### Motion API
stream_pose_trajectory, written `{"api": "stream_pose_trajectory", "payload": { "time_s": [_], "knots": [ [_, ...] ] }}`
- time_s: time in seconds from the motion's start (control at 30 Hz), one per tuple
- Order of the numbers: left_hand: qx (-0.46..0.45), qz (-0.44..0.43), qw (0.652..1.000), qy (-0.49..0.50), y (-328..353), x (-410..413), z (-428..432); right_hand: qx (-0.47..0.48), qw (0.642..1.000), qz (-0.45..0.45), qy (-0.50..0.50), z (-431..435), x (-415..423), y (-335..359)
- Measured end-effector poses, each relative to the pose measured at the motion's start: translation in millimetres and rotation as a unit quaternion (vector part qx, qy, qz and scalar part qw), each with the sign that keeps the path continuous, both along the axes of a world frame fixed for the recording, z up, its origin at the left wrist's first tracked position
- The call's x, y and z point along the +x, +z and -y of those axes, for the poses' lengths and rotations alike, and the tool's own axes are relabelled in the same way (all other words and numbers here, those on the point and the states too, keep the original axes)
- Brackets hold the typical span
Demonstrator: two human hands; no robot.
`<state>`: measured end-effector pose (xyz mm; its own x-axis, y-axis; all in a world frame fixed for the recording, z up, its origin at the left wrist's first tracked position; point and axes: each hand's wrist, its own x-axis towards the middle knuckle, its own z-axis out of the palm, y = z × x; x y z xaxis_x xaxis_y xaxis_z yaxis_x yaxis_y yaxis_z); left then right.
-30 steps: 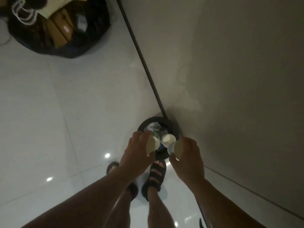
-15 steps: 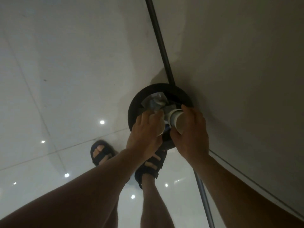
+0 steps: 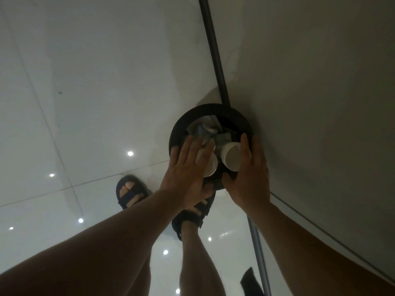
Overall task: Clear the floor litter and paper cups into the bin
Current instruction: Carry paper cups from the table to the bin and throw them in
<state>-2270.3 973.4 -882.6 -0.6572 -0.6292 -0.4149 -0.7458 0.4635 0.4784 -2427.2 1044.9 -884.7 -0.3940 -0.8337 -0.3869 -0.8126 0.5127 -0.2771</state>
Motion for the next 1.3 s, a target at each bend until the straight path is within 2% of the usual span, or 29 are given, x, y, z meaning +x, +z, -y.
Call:
{"api": "stream_pose_trajectory", "payload": {
  "time_s": [0.13, 0.27, 0.53, 0.77, 0.9, 1.03, 1.3],
  "knots": [
    [0.028, 0.014, 0.998, 0.061, 31, 16, 16, 0.008, 1.0, -0.006, 0.026, 6, 2, 37],
    [0.004, 0.034, 0.996, 0.088, 79, 46, 34, 0.012, 0.997, -0.005, 0.071, 23, 17, 86],
    [-0.023, 0.072, 0.981, 0.178, 218, 132, 41, 0.029, 0.99, 0.008, 0.134, 61, 70, 217],
    [-0.04, 0.093, 0.953, 0.286, 335, 192, 10, 0.039, 0.966, 0.002, 0.257, 71, 134, 331],
    [-0.052, 0.107, 0.925, 0.362, 387, 217, -33, 0.046, 0.943, 0.019, 0.33, 66, 163, 380],
    [-0.056, 0.121, 0.878, 0.459, 429, 232, -95, 0.027, 0.909, 0.024, 0.416, 50, 189, 422],
    [-0.064, 0.139, 0.774, 0.614, 480, 255, -221, 0.013, 0.813, 0.016, 0.582, -1, 263, 481]
  ]
}}
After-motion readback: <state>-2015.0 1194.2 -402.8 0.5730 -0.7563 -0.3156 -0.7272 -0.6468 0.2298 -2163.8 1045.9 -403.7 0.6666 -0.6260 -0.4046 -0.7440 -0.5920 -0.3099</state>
